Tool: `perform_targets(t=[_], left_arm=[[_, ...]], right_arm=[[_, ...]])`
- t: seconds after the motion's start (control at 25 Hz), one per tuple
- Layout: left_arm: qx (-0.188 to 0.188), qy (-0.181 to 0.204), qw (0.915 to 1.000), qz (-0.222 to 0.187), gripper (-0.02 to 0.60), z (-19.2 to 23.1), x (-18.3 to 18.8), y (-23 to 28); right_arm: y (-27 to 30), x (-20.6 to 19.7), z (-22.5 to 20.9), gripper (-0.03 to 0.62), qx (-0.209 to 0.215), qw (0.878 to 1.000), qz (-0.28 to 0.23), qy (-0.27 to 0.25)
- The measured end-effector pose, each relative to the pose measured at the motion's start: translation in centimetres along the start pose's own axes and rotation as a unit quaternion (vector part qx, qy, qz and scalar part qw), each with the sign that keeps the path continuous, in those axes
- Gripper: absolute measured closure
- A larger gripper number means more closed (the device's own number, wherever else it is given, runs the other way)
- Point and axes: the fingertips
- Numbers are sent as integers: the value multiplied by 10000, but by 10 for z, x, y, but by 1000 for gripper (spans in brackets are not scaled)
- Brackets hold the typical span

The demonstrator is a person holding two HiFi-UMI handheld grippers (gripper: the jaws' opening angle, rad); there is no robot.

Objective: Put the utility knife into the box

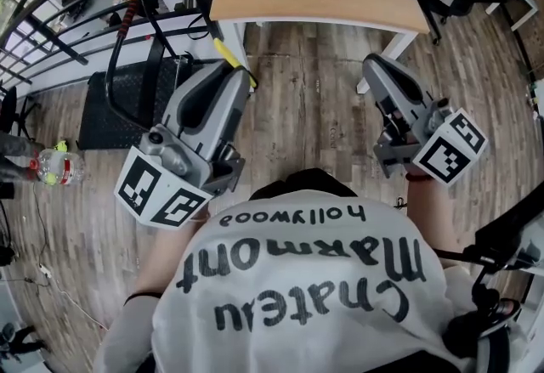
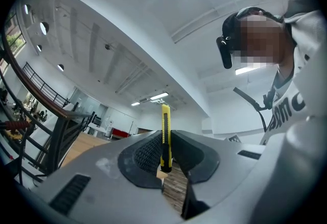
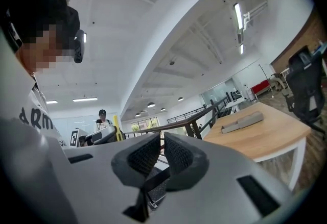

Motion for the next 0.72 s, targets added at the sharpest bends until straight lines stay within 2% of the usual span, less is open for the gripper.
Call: perform_targets(t=[0.16,0.48,0.72], left_arm=[[7,-88,9999,77,531,5,-11,6],[115,-29,9999,26,531,-1,-35,17],[148,-53,9999,22,531,3,-59,36]], right_arm=[[-2,-8,-6,568,5,10000,73,12],[-19,-21,-27,568,90,9999,80,-20],[-26,-34,-58,568,55,9998,186,-36]])
Point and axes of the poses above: the fingertips, and each gripper's own axes: y forward along the fingers, z to its left, x out of its top, and after that the axes turned 15 degrees about x, right-handed
